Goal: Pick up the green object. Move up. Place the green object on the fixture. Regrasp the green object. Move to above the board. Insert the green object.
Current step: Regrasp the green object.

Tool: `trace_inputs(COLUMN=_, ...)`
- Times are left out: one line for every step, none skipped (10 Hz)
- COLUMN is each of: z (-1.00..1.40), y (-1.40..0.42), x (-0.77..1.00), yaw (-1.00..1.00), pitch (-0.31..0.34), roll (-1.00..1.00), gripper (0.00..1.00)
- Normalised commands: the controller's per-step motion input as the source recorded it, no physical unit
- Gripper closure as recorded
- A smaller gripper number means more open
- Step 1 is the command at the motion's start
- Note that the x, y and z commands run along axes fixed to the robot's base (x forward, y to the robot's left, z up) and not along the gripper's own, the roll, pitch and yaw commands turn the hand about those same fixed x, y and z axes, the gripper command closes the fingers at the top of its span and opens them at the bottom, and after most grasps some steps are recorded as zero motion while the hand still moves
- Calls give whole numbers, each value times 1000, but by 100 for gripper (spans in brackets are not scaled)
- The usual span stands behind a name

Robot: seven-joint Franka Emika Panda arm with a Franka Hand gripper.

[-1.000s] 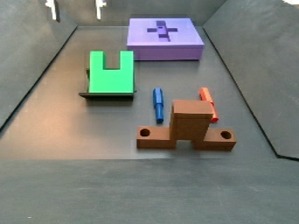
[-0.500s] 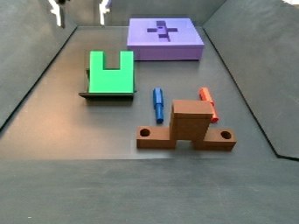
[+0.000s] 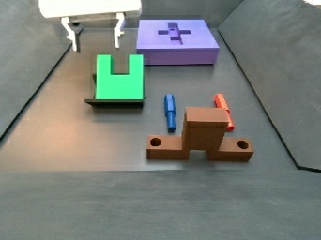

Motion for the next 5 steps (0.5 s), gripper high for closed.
trace_inputs(z=-297, y=0, x=0, yaw=0, pitch=0, roll=0, gripper=0)
trace_inputs(z=-309, y=0, x=0, yaw=0, pitch=0, roll=0, gripper=0)
trace_inputs(z=-357, y=23, x=0, yaw=37, pitch=-6, roll=0, gripper=0)
trace_inputs(z=-374, y=14, x=0, yaw=34, pitch=0, roll=17, gripper=0)
trace_inputs(z=-340, y=11, x=0, yaw=17, pitch=0, roll=63, gripper=0)
